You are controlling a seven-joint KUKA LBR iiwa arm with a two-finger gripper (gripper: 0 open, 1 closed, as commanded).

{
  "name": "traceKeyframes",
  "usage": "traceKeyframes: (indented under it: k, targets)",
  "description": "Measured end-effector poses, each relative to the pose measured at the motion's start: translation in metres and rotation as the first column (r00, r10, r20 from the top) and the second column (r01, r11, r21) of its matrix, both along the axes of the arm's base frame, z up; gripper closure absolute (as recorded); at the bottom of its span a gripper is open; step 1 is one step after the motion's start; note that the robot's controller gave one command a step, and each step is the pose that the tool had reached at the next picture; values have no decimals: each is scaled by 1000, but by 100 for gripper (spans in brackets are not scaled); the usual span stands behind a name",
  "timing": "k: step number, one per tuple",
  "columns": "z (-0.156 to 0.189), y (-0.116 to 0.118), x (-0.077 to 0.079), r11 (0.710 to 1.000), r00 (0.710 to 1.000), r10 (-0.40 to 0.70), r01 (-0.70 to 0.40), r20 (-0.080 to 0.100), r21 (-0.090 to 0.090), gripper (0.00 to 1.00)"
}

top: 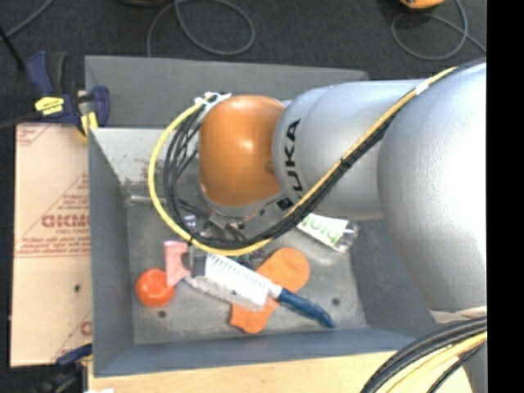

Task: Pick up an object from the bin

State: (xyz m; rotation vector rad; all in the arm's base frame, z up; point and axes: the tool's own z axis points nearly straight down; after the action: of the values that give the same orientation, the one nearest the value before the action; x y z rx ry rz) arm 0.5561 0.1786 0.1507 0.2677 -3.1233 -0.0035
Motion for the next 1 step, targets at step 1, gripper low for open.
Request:
traceKeyframes:
  k: [1]
  targets:
    - [0, 0, 0, 1000, 1000, 0, 0, 0, 0, 100]
